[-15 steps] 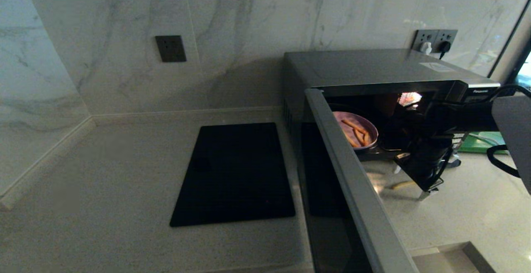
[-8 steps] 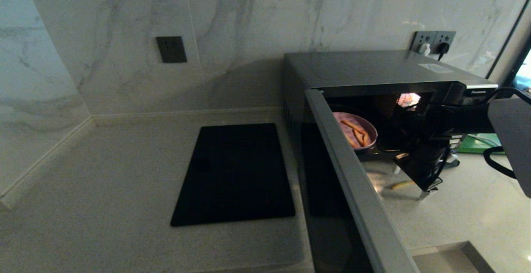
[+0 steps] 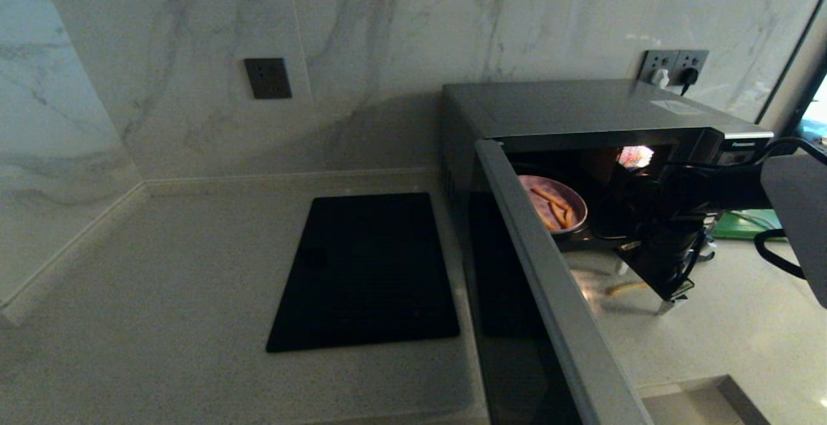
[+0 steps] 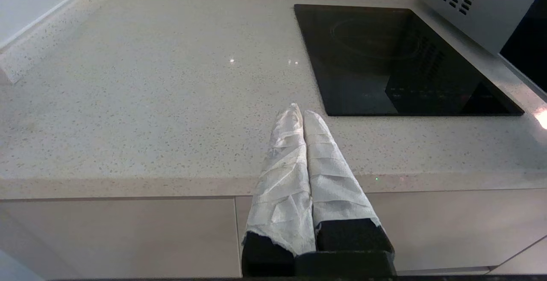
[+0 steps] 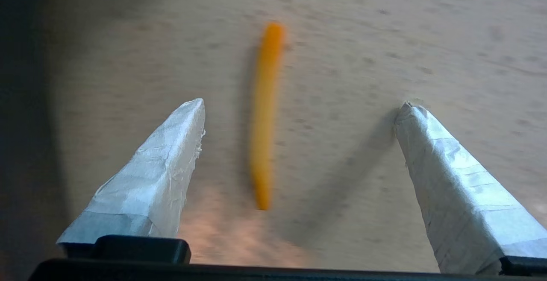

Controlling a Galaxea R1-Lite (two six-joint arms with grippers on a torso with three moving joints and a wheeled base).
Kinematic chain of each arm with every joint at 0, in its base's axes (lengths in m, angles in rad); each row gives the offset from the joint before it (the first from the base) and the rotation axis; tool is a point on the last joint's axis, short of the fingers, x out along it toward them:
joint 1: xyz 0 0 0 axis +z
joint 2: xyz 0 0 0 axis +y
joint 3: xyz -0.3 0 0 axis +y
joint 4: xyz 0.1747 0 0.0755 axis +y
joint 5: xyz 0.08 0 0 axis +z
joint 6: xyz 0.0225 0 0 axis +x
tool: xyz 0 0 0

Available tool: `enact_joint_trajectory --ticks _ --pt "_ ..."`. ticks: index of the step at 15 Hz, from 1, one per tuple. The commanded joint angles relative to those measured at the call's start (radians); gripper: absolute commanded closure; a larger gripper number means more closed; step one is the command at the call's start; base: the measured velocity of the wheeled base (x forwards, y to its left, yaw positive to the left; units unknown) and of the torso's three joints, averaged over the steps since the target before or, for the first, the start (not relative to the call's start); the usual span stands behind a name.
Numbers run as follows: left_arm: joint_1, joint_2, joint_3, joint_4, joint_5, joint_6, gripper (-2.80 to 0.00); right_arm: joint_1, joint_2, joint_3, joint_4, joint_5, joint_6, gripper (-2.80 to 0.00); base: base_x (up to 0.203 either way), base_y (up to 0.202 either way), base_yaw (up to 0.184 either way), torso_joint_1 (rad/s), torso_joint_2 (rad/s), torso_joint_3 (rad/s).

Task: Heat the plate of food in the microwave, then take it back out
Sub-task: Close the microwave oven

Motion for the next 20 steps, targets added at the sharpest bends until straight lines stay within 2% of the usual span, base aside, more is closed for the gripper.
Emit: enact_joint_trajectory --ticks 1,8,20 --pt "0.000 0.002 0.000 0.000 0.000 -0.001 0.00 0.000 0.011 0.001 0.031 0.002 0.008 -2.80 0.000 0.000 0.000 0.000 0.00 0.000" --pt "0.000 0.002 0.000 0.000 0.000 -0.001 0.00 0.002 0.006 0.019 0.048 0.001 0.008 -2.80 0.000 0.000 0.000 0.000 0.00 0.000" --pt "0.000 0.002 0.000 0.000 0.000 -0.001 0.00 -0.001 -0.110 0.213 0.047 -0.010 0.009 -2.80 0.000 0.000 0.000 0.000 0.00 0.000"
